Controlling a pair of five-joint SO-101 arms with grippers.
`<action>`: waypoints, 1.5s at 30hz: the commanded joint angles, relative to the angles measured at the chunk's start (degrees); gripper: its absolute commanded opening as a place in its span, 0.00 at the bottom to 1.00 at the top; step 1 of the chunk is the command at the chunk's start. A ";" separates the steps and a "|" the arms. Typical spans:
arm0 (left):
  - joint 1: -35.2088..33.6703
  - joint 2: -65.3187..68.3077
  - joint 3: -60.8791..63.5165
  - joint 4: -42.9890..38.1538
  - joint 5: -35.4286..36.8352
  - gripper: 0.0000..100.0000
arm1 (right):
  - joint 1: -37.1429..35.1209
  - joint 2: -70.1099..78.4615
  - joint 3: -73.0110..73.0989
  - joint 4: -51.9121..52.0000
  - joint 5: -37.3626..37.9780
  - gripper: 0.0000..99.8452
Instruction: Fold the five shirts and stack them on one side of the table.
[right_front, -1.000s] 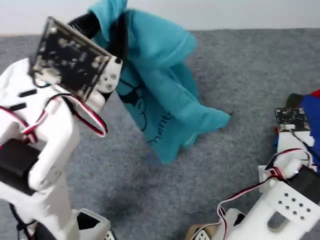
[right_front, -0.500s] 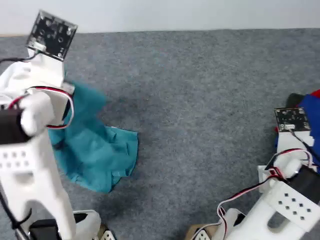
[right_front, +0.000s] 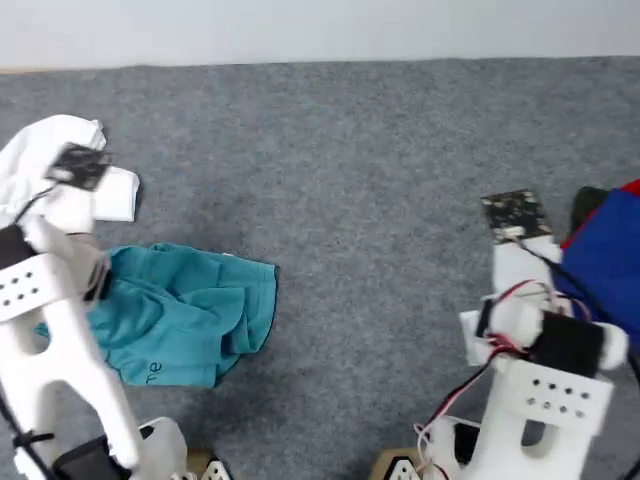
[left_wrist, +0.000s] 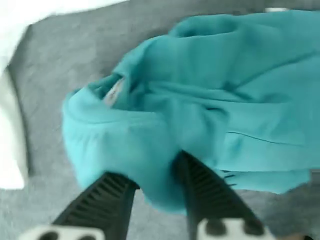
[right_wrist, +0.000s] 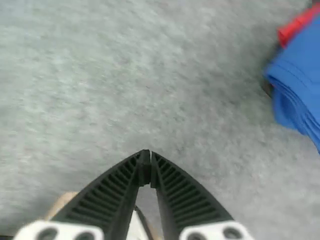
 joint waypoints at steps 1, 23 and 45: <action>-4.84 -2.46 -0.84 -1.41 -0.70 0.16 | -9.01 -0.04 -0.44 -0.04 -4.92 0.01; -30.59 -2.37 -11.12 0.70 -0.44 0.16 | -31.08 29.32 -22.33 2.77 -14.15 0.01; -44.22 -2.29 -4.70 0.62 1.32 0.10 | -58.95 65.01 -50.81 1.54 -46.95 0.01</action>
